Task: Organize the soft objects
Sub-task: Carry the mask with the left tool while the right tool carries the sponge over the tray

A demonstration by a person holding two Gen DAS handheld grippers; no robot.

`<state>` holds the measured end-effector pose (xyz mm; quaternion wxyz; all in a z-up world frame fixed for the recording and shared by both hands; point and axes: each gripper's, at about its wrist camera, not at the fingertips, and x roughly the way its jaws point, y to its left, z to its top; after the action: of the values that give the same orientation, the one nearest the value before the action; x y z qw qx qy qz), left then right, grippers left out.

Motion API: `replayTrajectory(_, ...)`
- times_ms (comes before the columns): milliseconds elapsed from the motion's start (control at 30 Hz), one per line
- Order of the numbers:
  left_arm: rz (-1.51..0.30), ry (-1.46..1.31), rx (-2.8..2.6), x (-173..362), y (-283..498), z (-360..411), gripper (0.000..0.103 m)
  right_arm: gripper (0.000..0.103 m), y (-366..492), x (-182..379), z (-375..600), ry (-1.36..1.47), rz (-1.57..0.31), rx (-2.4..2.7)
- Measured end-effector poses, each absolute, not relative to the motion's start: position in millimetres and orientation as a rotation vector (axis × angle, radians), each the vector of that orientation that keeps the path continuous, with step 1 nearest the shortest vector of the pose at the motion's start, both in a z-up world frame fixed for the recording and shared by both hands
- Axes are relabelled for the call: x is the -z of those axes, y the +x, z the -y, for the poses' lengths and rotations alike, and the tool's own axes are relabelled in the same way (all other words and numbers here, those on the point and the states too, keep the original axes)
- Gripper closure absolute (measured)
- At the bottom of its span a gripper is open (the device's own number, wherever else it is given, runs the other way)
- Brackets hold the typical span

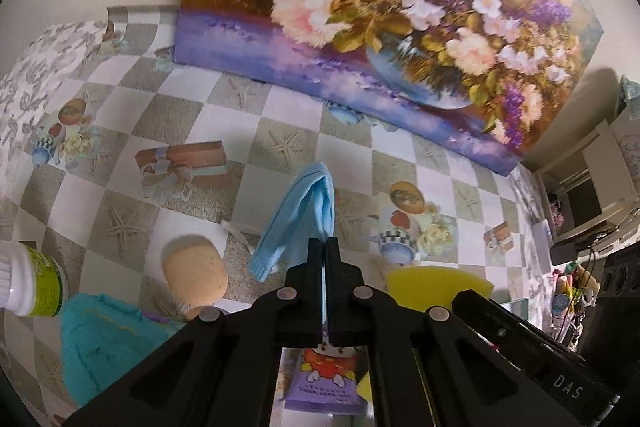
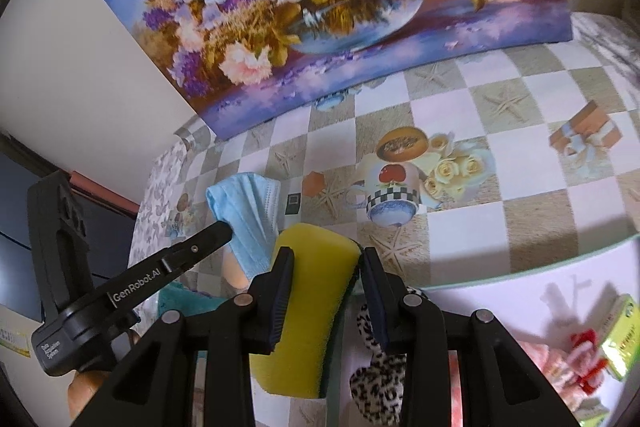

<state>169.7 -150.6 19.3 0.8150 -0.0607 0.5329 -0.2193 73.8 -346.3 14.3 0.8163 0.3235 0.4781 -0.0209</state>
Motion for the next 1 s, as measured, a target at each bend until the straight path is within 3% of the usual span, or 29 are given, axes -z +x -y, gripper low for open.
replayTrajectory(533,-0.979,-0.103,0.548,-104,107,154,0.102,0.067,1,-81,367,0.686,-0.894,0.119)
replayTrajectory(1000,-0.883,0.008,0.694,-143,28,194,0.102,0.067,-84,-92,409,0.758,-0.811,0.284)
